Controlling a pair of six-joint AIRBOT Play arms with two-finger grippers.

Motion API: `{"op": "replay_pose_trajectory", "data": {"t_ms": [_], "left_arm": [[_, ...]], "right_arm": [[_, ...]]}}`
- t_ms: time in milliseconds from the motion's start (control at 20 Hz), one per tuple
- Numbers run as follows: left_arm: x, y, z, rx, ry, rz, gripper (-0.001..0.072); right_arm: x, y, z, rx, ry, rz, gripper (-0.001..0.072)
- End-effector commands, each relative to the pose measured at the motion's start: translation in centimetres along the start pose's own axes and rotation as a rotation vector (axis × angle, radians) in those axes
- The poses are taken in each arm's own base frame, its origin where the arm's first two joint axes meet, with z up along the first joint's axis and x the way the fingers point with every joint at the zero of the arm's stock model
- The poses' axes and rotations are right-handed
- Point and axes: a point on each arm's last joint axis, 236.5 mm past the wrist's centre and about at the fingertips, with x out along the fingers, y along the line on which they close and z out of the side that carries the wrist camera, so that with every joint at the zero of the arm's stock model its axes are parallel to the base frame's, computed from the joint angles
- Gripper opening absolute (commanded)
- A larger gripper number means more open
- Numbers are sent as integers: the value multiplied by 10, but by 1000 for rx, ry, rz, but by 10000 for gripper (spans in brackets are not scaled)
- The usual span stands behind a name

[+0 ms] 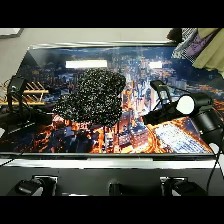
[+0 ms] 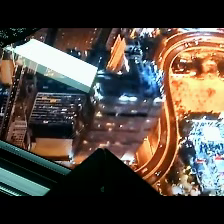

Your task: Fold the clothes and pants, and hang the long-sleeved shirts on hangers.

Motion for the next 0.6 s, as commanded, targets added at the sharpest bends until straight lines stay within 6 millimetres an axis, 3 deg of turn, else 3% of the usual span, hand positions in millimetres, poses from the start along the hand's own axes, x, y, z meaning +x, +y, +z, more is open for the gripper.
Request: {"op": "replay_pose_trajectory", "data": {"t_ms": [0,400,450,500,550], "left_arm": [[0,0,0,-1,-1,1,24],[0,0,0,0,0,1,25],[0,0,-1,-1,1,1,123],[0,0,-2,-16,6,1,482],[2,5,-2,-66,3,19,720]], "right_arm": [[0,0,0,-2,0,0,18],[0,0,0,-2,0,0,18],[0,0,0,-2,0,0,18],[0,0,0,-2,0,0,18],[0,0,0,-2,0,0,18]]}}
